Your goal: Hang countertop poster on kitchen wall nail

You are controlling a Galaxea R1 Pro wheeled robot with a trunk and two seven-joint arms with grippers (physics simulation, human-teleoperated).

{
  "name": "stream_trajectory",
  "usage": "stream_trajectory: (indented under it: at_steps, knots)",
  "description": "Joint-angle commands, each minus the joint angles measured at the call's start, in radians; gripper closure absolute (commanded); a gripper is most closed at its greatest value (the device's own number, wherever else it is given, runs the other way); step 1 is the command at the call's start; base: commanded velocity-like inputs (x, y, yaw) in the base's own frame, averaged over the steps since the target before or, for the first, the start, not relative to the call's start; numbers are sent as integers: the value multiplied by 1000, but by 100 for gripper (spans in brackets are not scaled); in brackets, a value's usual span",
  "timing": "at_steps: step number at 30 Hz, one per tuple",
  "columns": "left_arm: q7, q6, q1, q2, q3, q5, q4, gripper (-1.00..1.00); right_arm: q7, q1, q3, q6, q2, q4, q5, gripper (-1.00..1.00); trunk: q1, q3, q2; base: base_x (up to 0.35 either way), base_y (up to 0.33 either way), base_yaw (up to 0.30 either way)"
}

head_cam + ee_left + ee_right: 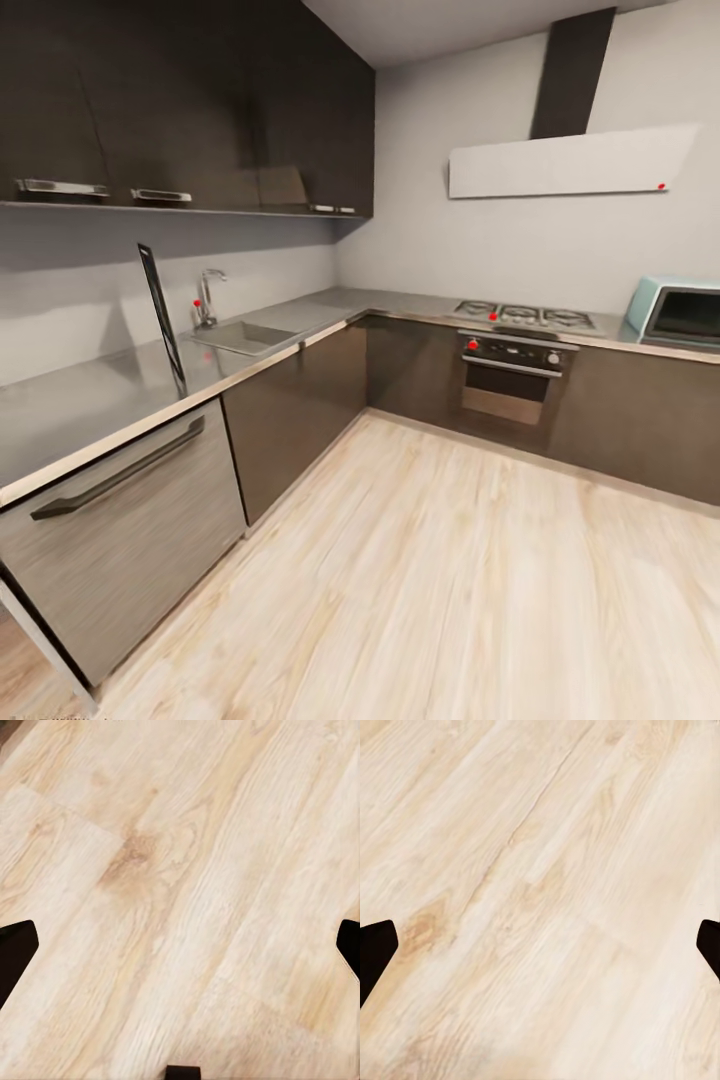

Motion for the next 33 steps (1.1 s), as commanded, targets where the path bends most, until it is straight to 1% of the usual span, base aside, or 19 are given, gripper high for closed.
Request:
stream_trajectory:
  at_steps: [1,5,9,18,23,28,33]
  knots:
    - [0,-1,0,0,1,0,-1,-100,-7,-1,6,-1,-1,1,7,-100,0,-1,0,265,-217,275]
    - [0,-2,0,0,1,0,-1,-100,-7,-1,6,-1,-1,1,7,-100,0,-3,0,237,-197,275]
    - [0,-7,0,0,1,0,-1,-100,-8,-1,6,-1,-1,1,7,-100,0,-5,0,101,-85,275]
    - [0,-10,0,0,1,0,-1,-100,-10,-1,6,-1,-1,1,7,-100,0,-8,0,15,-24,271]
    - [0,-10,0,0,1,0,-1,-100,-5,-1,6,0,-1,2,7,-100,0,-9,0,1,-227,130]
    - [0,-11,0,0,1,0,-1,-100,-6,-1,6,-1,-1,2,7,-100,0,-9,0,0,-241,222]
    - [0,-12,0,0,1,0,-1,-100,-8,-1,6,-1,-1,2,7,-100,0,-9,0,0,-75,276]
